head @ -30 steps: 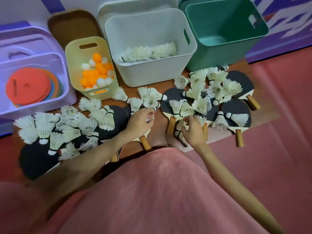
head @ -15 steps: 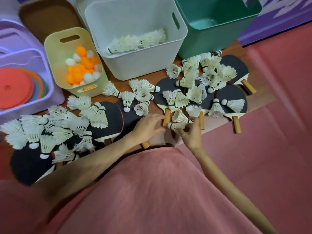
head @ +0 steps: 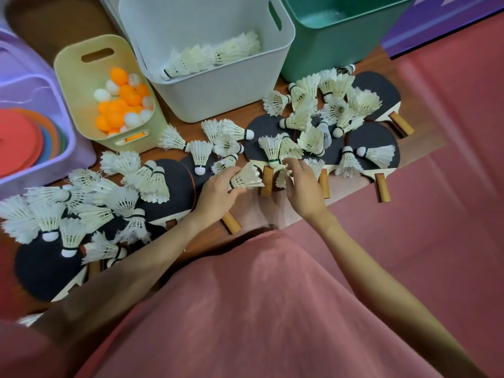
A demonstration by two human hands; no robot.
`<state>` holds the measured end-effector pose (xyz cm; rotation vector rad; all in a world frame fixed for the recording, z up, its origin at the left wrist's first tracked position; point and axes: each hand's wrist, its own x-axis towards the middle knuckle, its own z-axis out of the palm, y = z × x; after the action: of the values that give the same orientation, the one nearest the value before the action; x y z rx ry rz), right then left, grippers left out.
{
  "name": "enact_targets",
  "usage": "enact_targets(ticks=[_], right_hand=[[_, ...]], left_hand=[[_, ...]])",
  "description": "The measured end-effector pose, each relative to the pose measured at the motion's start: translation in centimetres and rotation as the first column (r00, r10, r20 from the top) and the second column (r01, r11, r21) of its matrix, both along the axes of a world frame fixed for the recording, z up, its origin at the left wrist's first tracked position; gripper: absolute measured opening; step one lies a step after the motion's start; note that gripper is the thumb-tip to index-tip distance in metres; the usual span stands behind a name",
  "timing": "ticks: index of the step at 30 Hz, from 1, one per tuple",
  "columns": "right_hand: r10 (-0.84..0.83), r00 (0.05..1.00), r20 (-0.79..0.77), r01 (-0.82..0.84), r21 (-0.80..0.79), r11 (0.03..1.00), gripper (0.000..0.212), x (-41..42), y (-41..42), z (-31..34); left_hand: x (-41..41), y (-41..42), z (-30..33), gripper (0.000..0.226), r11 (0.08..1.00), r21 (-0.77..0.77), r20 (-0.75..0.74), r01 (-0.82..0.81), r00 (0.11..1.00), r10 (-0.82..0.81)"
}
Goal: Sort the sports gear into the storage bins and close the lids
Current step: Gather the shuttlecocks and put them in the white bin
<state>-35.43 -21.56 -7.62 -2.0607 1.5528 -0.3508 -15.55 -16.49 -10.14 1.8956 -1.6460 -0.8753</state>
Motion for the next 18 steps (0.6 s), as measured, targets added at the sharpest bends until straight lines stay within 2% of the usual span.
enact_targets(ticks=[1, 3, 5, 7, 11, 13, 15, 18], right_hand=[[0.077, 0.977, -0.197, -0.065, 0.067, 0.996, 0.041, -0.4, -0.5, 0.1], [0.245, 0.88, -0.407, -0.168, 0.217, 0.962, 0.046, -1.0, -1.2, 0.6], [0.355, 0.795, -0.491, -0.27, 0.238, 0.933, 0.041, -1.2, -1.5, 0.5], [0.376, 0.769, -0.517, -0.319, 0.199, 0.927, 0.03, -1.2, -1.8, 0.3], [0.355, 0.799, -0.486, -0.337, 0.126, 0.933, 0.006, -1.2, -2.6, -0.2], [0.334, 0.841, -0.425, -0.349, 0.044, 0.936, 0.005, -1.2, -2.9, -0.2], [0.272, 0.915, -0.298, -0.309, -0.082, 0.948, 0.01, -0.8, -2.9, 0.4], [0.177, 0.984, 0.025, -0.166, -0.245, 0.955, 0.015, 0.3, -2.6, 2.4]], left_hand=[[0.3, 0.1, 0.0, 0.048, 1.0, 0.009, -0.012, -0.026, 1.0, 0.026], [0.6, 0.2, 0.3, 0.049, 0.997, 0.034, -0.038, -0.066, 0.997, 0.068], [0.8, 0.1, 0.7, 0.049, 0.993, 0.065, -0.064, -0.1, 0.992, 0.104], [1.1, 0.0, 0.8, 0.05, 0.987, 0.082, -0.098, -0.136, 0.985, 0.144], [1.7, -0.1, 0.6, 0.053, 0.973, 0.114, -0.178, -0.2, 0.96, 0.218], [1.9, -0.1, 0.8, 0.05, 0.969, 0.106, -0.188, -0.223, 0.952, 0.24], [2.1, 0.0, 1.0, 0.049, 0.967, 0.083, -0.183, -0.242, 0.95, 0.253], [2.3, 0.1, 1.2, 0.048, 0.965, 0.064, -0.182, -0.253, 0.948, 0.261]])
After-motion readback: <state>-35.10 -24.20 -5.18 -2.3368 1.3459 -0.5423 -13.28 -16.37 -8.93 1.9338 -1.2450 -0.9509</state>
